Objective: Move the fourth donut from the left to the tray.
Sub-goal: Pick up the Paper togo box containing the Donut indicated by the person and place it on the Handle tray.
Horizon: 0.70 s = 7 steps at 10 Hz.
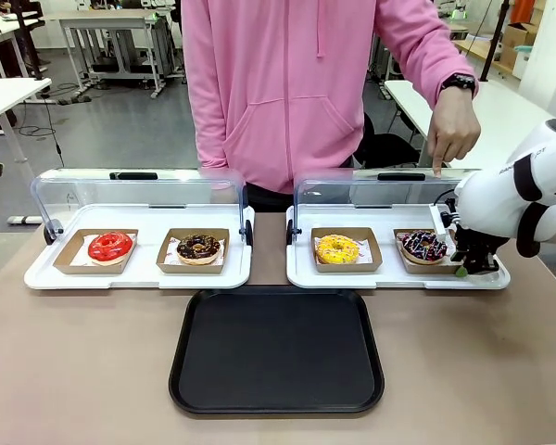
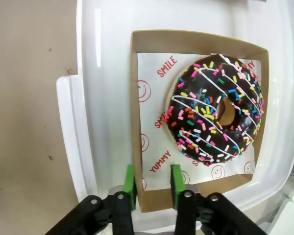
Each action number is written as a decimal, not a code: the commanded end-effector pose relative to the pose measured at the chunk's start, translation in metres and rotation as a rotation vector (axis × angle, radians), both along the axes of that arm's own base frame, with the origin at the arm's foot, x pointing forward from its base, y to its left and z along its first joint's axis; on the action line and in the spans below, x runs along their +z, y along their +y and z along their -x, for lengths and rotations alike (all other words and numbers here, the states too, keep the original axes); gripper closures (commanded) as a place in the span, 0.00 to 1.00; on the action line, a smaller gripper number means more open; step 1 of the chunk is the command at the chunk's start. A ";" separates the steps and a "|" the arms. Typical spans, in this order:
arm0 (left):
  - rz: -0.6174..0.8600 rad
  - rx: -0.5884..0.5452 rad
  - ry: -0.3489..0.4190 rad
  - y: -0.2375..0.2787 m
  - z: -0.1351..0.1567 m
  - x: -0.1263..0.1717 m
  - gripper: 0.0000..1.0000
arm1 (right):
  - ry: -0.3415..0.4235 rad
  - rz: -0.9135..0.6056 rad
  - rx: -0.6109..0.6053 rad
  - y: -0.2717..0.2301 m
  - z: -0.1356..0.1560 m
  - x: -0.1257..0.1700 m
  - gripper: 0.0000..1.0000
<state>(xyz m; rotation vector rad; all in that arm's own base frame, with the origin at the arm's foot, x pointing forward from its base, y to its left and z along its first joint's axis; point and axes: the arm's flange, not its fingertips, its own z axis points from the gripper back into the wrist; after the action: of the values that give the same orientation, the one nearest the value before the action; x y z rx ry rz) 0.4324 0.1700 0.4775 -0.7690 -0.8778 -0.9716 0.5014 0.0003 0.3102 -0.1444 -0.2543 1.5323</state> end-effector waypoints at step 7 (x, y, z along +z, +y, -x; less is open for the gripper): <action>0.008 -0.005 -0.003 -0.001 0.001 0.002 0.00 | 0.061 0.005 0.058 -0.003 -0.002 0.018 1.00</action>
<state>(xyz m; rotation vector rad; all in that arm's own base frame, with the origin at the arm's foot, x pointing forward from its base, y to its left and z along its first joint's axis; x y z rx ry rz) 0.4324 0.1700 0.4775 -0.7690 -0.8778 -0.9716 0.5020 -0.0003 0.3188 -0.1137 -0.2154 1.5629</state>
